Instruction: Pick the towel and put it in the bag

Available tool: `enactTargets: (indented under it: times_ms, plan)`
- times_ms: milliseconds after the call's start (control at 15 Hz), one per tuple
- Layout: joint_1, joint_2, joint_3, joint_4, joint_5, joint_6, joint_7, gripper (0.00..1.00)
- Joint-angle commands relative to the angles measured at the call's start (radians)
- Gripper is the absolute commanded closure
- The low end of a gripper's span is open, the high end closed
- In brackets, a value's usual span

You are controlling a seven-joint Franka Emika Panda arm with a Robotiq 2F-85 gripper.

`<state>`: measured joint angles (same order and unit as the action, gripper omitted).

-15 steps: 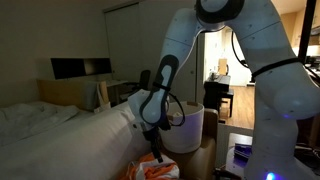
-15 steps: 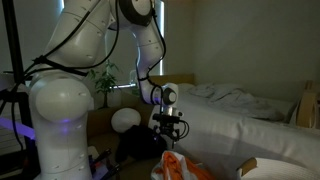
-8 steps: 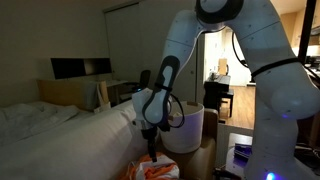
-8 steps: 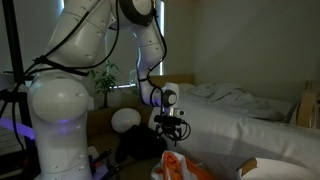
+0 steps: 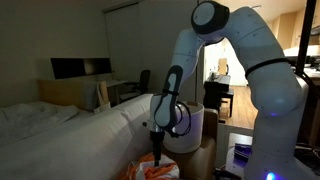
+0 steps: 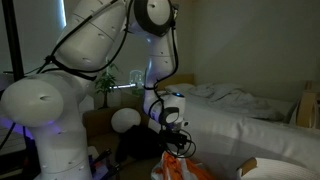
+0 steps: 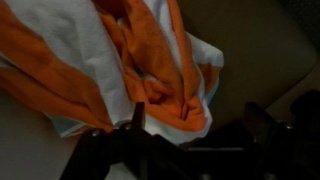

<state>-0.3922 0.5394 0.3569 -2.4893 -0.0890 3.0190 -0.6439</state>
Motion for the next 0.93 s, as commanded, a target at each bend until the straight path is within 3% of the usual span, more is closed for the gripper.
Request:
enactTargets:
  times_ms: [0, 133, 400, 600, 867]
  plan:
    - [-0.082, 0.127, 0.033, 0.036, -0.055, 0.005, -0.101, 0.0]
    - [-0.082, 0.179, 0.016, 0.075, -0.082, -0.002, -0.113, 0.0]
    - [-0.012, 0.264, -0.057, 0.151, -0.147, 0.059, -0.102, 0.0]
    - [0.08, 0.26, -0.133, 0.183, -0.189, 0.108, -0.067, 0.0]
    - [0.137, 0.224, -0.173, 0.178, -0.214, 0.198, -0.046, 0.0]
